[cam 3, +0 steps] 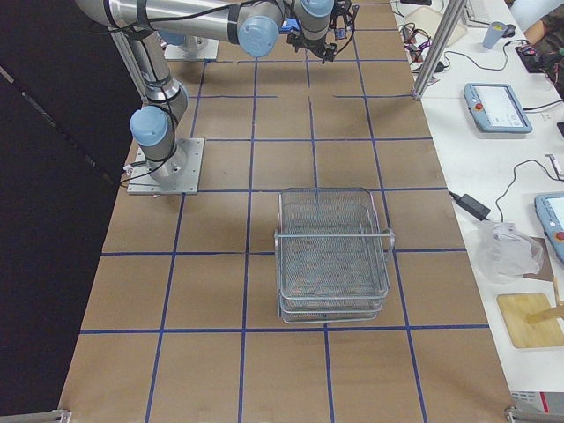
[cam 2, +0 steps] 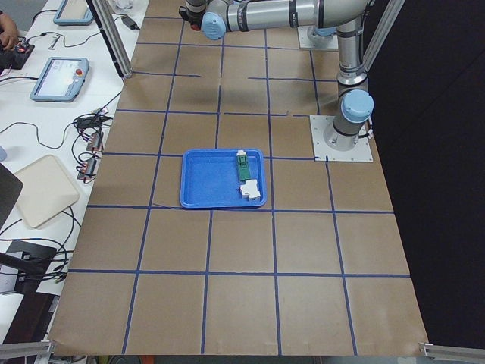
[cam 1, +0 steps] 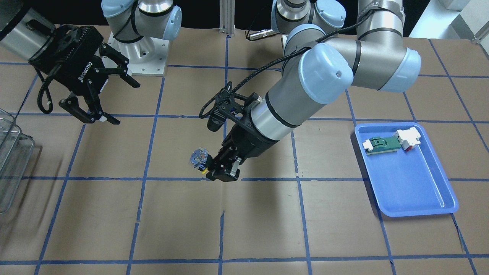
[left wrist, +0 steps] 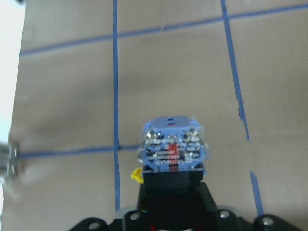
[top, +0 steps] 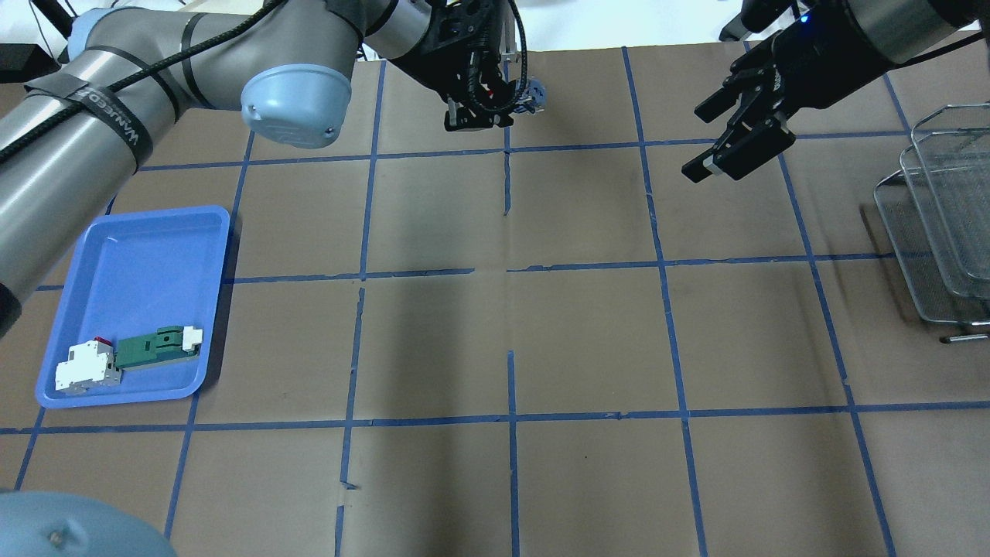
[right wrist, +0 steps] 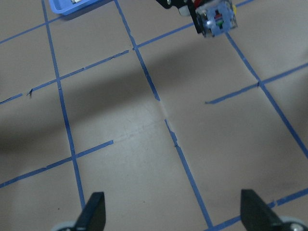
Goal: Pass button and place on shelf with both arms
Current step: 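Carry the button toward the table center while the right gripper moves to meet it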
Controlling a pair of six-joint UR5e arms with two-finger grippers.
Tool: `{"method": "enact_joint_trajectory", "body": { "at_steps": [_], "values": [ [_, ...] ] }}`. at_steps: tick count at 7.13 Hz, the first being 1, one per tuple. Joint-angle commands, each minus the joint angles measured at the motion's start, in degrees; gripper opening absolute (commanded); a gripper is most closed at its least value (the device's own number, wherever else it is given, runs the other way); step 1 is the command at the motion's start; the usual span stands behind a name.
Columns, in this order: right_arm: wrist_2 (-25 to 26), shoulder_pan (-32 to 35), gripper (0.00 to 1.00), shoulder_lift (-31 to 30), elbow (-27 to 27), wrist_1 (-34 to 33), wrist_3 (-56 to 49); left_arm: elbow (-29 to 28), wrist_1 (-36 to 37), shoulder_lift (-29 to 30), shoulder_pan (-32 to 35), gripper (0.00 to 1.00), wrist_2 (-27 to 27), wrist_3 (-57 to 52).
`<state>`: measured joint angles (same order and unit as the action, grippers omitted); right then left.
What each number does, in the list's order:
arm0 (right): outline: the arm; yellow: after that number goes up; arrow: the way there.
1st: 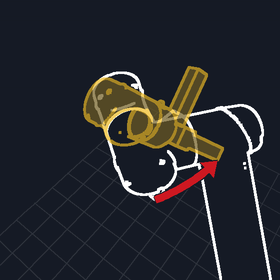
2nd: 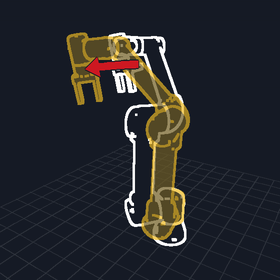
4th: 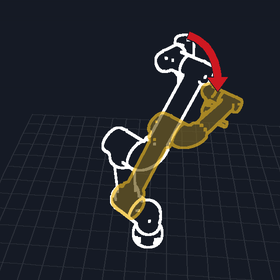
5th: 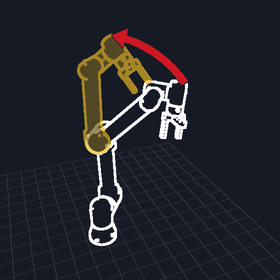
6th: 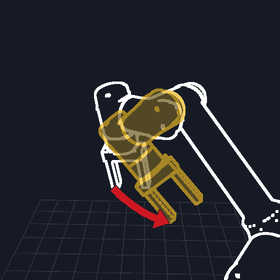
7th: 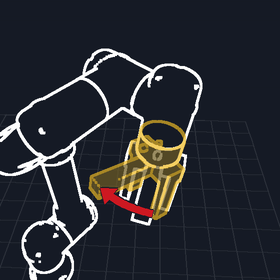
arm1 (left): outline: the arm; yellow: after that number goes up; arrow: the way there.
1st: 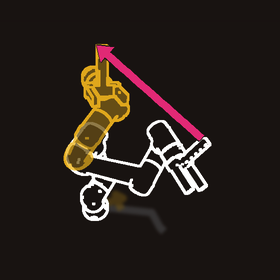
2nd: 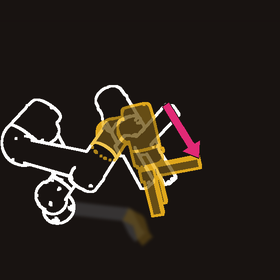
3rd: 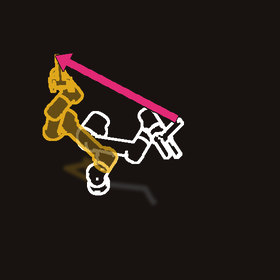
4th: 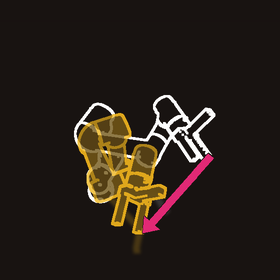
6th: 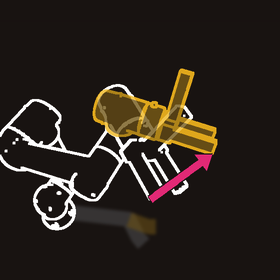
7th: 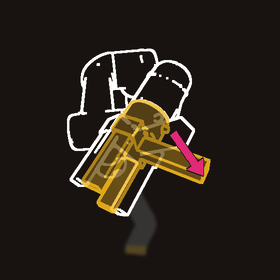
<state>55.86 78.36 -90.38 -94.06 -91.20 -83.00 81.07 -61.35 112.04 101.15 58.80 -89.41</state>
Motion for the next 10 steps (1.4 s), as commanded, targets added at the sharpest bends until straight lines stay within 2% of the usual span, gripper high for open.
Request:
{"method": "enact_joint_trajectory", "body": {
  "at_steps": [1, 3, 4, 6, 8, 10],
  "values": [
    [-3.1, 0.6, 1.00, 0.2, -4.4, -11.1, -2.2, 0.0, 1.0, -0.2, 3.2, 0.00, -3.7, -2.9],
    [-1.6, 3.6, 1.00, -0.1, -4.6, -12.2, -7.6, 0.4, 2.8, -1.1, 6.8, 0.00, -3.9, -6.3],
    [4.8, 6.2, 1.00, -0.2, -4.7, -17.1, -11.8, 0.6, 2.8, -0.6, 7.1, 0.00, -3.8, -5.7],
    [5.1, 6.4, 1.00, -0.4, -4.2, -17.5, -15.8, 0.2, 2.9, -1.1, 7.4, 0.00, -3.9, -5.2],
    [5.1, 6.4, 1.00, -1.6, -4.6, -16.7, -14.5, 0.6, 2.9, -1.5, 7.8, 0.00, -3.7, -4.7],
    [2.5, 6.2, 1.00, -3.0, -4.7, -16.6, -12.0, 0.7, 2.9, -1.6, 7.8, 0.00, -3.7, -4.5]
  ]
}}
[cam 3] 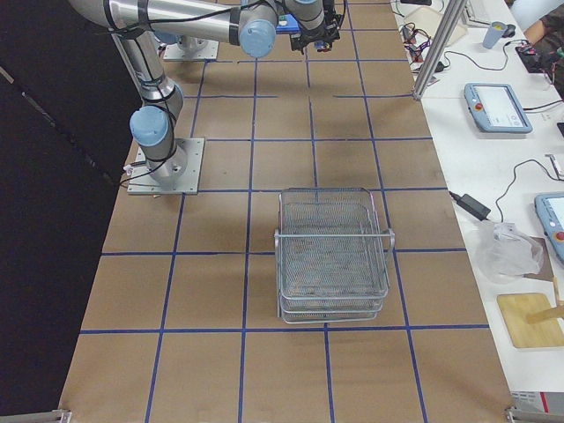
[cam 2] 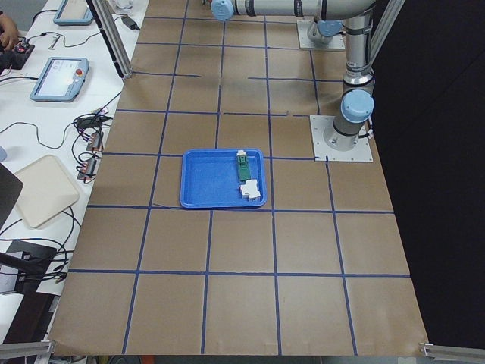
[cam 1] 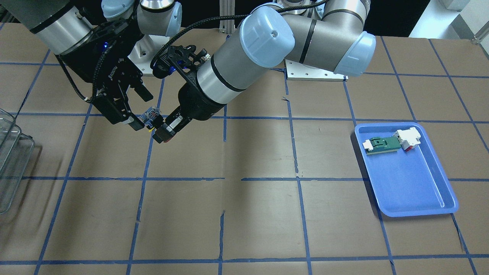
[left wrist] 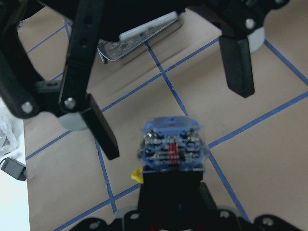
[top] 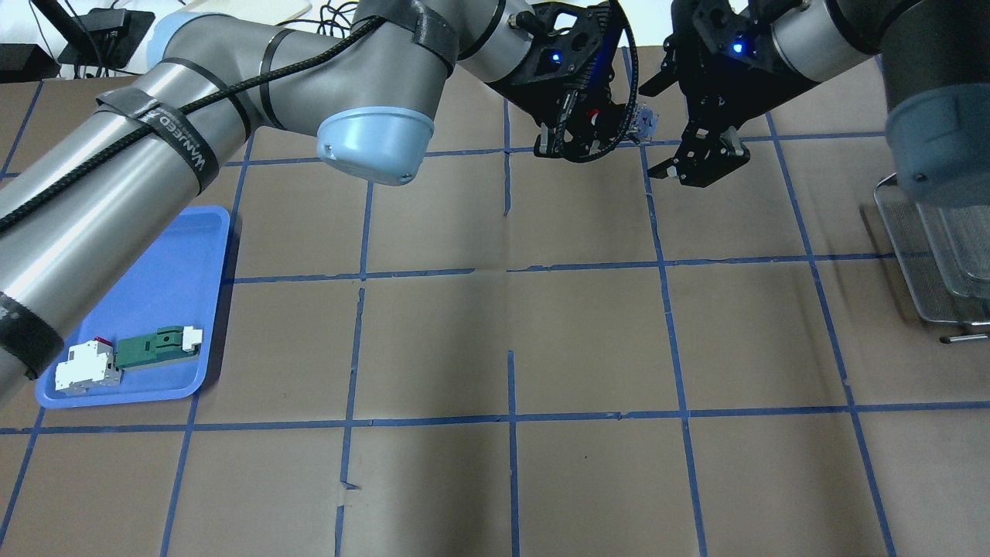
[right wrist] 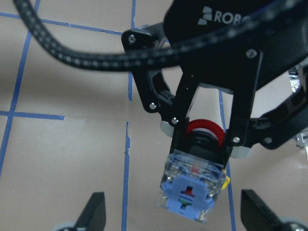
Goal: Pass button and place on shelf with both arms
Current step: 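Close the right gripper on the button's red cap beside the left gripper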
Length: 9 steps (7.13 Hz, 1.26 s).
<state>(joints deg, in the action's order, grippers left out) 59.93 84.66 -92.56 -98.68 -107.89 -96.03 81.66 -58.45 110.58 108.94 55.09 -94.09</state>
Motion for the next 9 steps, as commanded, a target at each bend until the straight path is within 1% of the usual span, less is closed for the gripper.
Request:
{"method": "enact_joint_trajectory", "body": {
  "at_steps": [1, 2, 3, 4, 6, 7, 9],
  "values": [
    [-3.8, -0.2, 1.00, -1.4, -0.4, -0.1, 0.6, 0.2, 0.0, -0.5, 0.0, 0.00, 0.0, 0.1],
    [-5.3, -0.2, 1.00, -1.8, -0.7, -1.3, -0.3, 0.3, 0.0, -1.0, 0.1, 0.00, -0.2, 0.1],
    [-5.5, -0.6, 1.00, -1.7, -1.4, -3.4, -0.7, 0.8, 0.0, -1.6, 0.0, 0.00, -2.1, 0.6],
    [-5.6, -1.8, 1.00, -2.0, -2.6, -3.3, -0.7, 1.5, 0.0, -2.0, -0.3, 0.00, -2.8, 0.7],
    [-5.6, -2.0, 1.00, -3.5, -3.2, -3.5, 0.5, 3.3, 0.0, -3.3, -1.4, 0.00, -5.2, 0.8],
    [-6.9, -2.0, 0.95, -3.8, -3.2, -3.3, 2.1, 3.6, 0.0, -3.4, -1.4, 0.00, -6.0, 0.9],
    [-6.9, -2.0, 0.94, -4.5, -3.5, -2.8, 2.6, 3.6, 0.0, -3.5, -1.7, 0.00, -8.1, 3.1]
  ]
}}
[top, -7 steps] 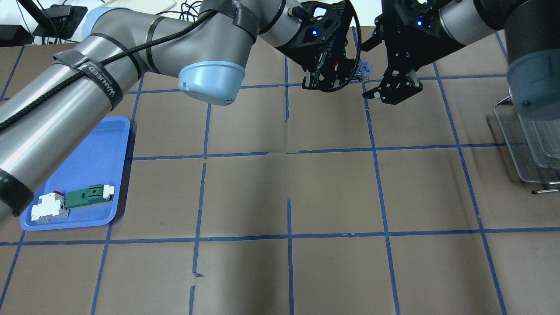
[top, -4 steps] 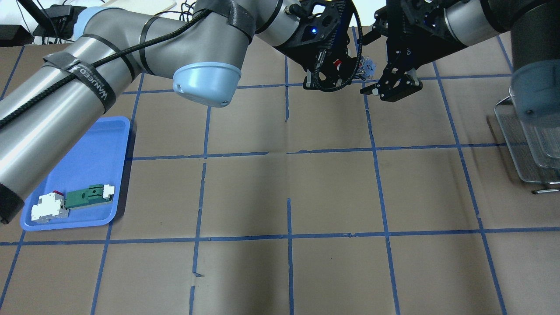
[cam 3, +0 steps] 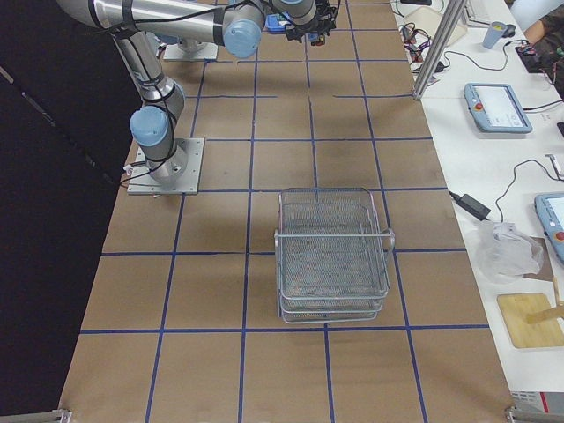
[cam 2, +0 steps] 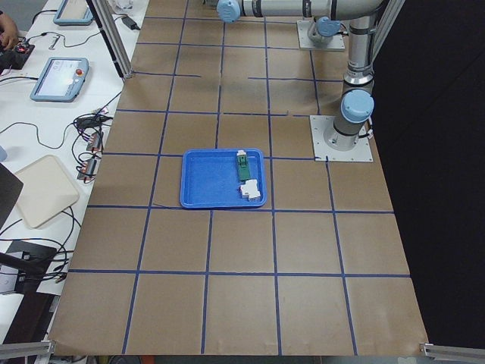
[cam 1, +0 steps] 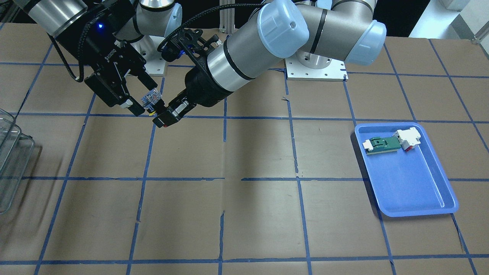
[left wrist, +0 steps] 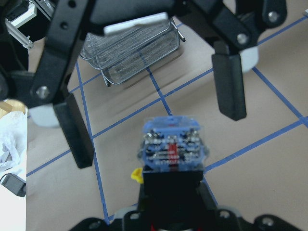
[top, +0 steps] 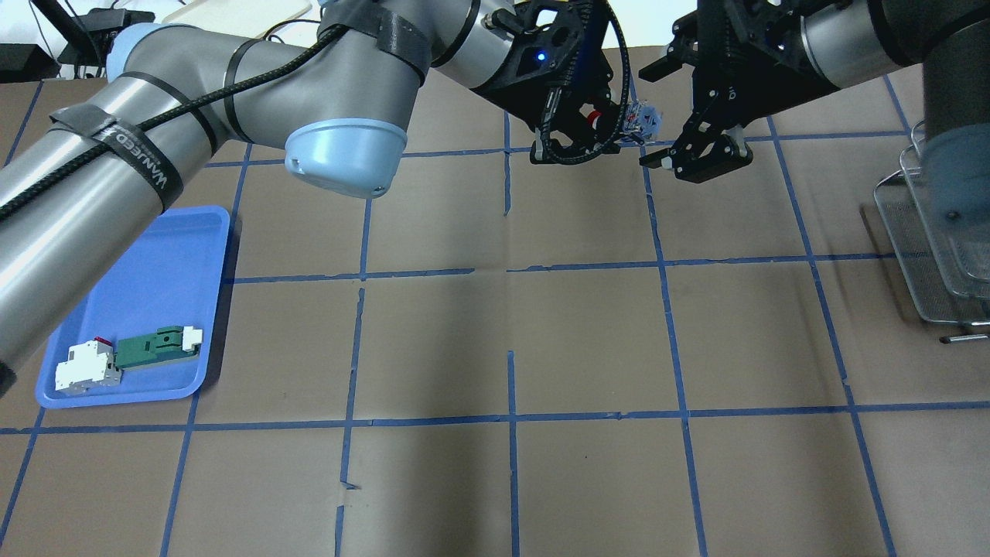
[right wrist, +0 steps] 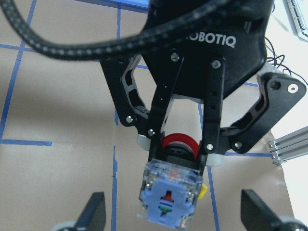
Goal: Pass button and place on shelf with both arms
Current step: 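Close the right gripper on the button's red cap beside the left gripper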
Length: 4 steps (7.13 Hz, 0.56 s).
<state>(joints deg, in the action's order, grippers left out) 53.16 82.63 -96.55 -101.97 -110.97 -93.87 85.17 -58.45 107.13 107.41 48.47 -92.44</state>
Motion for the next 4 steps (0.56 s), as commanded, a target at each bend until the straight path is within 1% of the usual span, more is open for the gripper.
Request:
{"method": "enact_joint_trajectory", "body": {
  "at_steps": [1, 2, 3, 4],
  "values": [
    [-0.2, 0.0, 0.94, -0.6, -0.7, 0.2, 0.4, 0.1, 0.0, -0.2, -0.2, 0.00, -1.5, 1.6],
    [-1.2, 0.1, 0.93, -0.7, -0.7, 0.2, 1.4, 0.1, 0.0, -0.2, -0.2, 0.00, -1.5, 1.7],
    [-1.5, 0.0, 0.79, -1.0, -0.7, 0.1, 2.6, 0.1, 0.0, -0.2, -0.2, 0.00, -1.5, 1.7],
    [-1.3, 0.0, 0.71, -1.7, -0.7, 0.0, 2.6, 0.1, 0.0, -0.2, -0.2, 0.00, -1.5, 1.7]
  ]
}}
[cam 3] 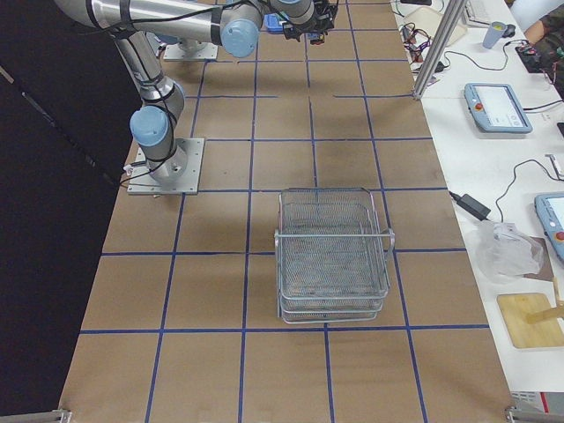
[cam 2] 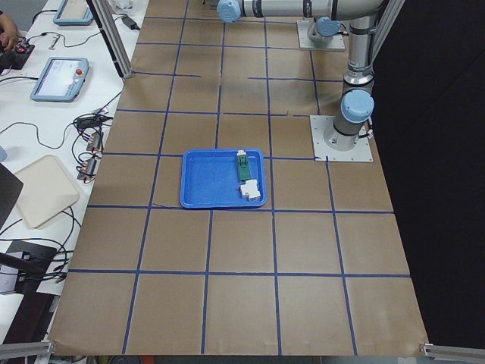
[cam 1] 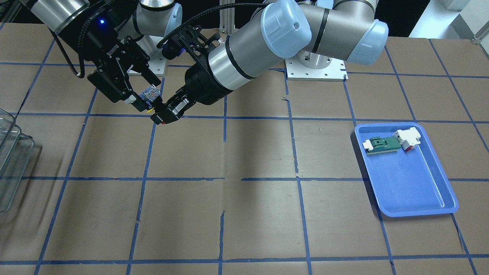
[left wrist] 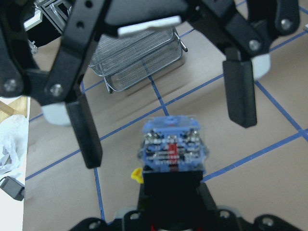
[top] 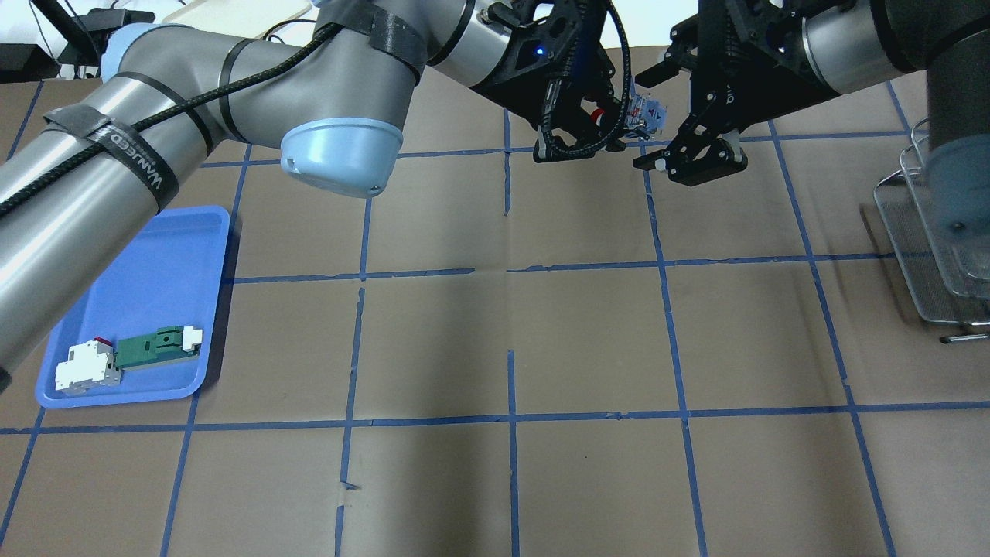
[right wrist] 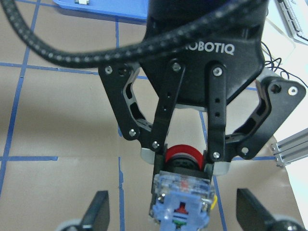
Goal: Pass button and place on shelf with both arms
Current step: 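Close the right gripper on the button's red cap beside the left gripper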
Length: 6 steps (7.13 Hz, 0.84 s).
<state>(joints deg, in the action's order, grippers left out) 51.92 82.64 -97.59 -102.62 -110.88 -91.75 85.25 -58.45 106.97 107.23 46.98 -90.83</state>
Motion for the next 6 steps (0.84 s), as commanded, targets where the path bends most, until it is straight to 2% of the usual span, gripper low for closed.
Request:
{"method": "enact_joint_trajectory", "body": {
  "at_steps": [1, 2, 6],
  "values": [
    [0.7, 0.0, 0.38, -0.9, 0.0, -0.2, 0.2, 0.0, 0.0, 0.0, 0.0, 0.00, 0.0, 0.0],
    [0.8, 0.0, 0.00, -1.2, 0.0, -0.9, -0.2, 0.0, 0.0, -0.1, -0.1, 0.00, 0.0, 0.0],
    [0.9, 0.0, 0.00, -1.8, 0.0, -0.9, -0.4, 0.0, -0.1, -0.9, -0.1, 0.00, 0.6, 1.0]
  ]
}}
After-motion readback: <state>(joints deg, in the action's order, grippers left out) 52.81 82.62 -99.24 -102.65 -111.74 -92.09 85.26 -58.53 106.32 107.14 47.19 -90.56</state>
